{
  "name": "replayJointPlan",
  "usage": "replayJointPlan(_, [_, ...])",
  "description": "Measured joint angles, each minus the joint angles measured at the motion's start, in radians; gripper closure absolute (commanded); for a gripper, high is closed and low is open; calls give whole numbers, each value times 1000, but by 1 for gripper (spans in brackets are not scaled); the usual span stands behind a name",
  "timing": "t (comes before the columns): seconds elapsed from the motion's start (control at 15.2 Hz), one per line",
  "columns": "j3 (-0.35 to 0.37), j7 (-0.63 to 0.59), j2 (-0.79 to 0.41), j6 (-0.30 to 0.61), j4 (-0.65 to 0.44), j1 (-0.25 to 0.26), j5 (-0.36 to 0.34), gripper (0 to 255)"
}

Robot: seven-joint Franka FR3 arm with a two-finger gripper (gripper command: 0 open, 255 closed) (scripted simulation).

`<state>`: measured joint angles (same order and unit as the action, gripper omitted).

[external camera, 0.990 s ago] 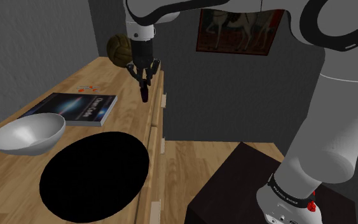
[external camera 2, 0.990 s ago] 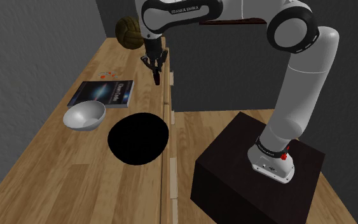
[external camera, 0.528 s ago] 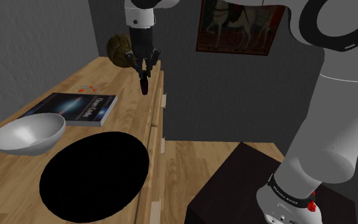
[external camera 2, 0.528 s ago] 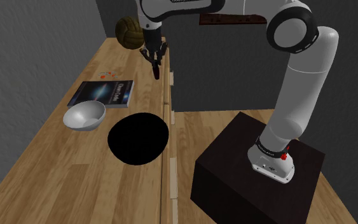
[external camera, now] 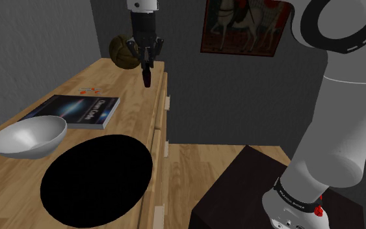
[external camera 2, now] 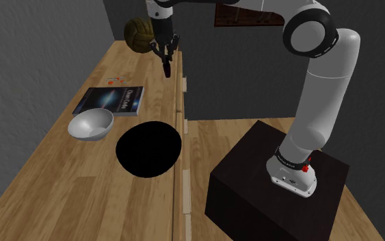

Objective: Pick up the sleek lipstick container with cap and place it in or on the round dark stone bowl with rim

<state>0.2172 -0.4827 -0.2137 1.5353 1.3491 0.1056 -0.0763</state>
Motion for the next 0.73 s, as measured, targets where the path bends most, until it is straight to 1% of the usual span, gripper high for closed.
replayJointPlan(0.73, [3,1,-77,-182,-258,18,-19,255])
